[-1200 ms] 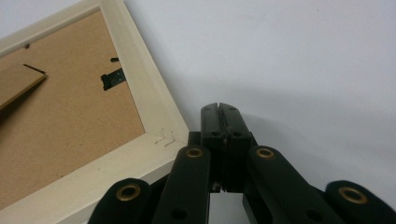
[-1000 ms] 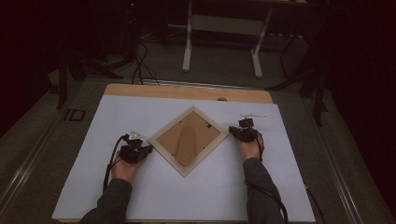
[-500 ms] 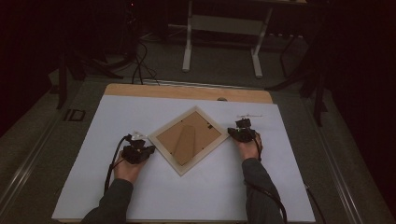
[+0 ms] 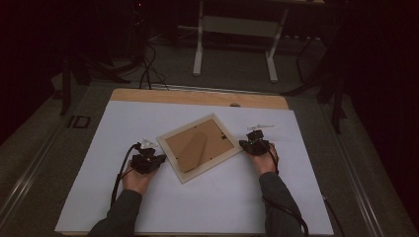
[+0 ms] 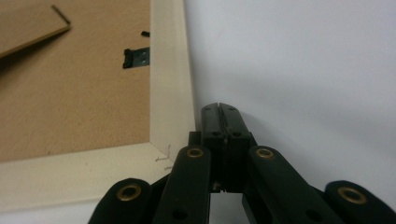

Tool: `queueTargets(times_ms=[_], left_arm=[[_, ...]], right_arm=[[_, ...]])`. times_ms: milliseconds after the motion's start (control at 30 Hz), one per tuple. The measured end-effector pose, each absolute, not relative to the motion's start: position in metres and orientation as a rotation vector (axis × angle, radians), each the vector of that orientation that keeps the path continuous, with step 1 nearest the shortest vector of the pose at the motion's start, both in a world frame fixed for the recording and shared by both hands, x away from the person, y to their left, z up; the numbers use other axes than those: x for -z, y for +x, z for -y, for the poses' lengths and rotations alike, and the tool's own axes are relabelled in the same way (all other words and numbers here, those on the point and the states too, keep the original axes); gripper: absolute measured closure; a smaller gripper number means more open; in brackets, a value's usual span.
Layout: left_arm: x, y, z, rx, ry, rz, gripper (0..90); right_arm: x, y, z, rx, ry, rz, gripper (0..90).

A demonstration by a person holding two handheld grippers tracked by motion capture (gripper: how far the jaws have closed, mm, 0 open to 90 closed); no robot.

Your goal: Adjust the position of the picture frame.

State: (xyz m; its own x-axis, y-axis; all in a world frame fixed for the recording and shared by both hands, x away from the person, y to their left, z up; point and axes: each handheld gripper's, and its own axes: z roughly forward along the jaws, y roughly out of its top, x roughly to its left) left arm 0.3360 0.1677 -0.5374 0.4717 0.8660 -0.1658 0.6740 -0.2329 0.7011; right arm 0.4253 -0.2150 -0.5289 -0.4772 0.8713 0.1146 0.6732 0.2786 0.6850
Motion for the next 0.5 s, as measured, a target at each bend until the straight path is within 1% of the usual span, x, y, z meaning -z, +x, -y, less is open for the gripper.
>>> queueTargets(times_ms=[333,500], left_arm=[[0.538,0.336,-0.166,-0.318,1.987,-1.268,90.0],[0.538,0.338,-0.165,-0.298,1.993,-1.245,90.0]], right_arm=[[0.528,0.408,0.216,-0.983,1.347,-2.319,89.9],[0.529,0.391,0.223,-1.002,1.328,-2.338,90.0]])
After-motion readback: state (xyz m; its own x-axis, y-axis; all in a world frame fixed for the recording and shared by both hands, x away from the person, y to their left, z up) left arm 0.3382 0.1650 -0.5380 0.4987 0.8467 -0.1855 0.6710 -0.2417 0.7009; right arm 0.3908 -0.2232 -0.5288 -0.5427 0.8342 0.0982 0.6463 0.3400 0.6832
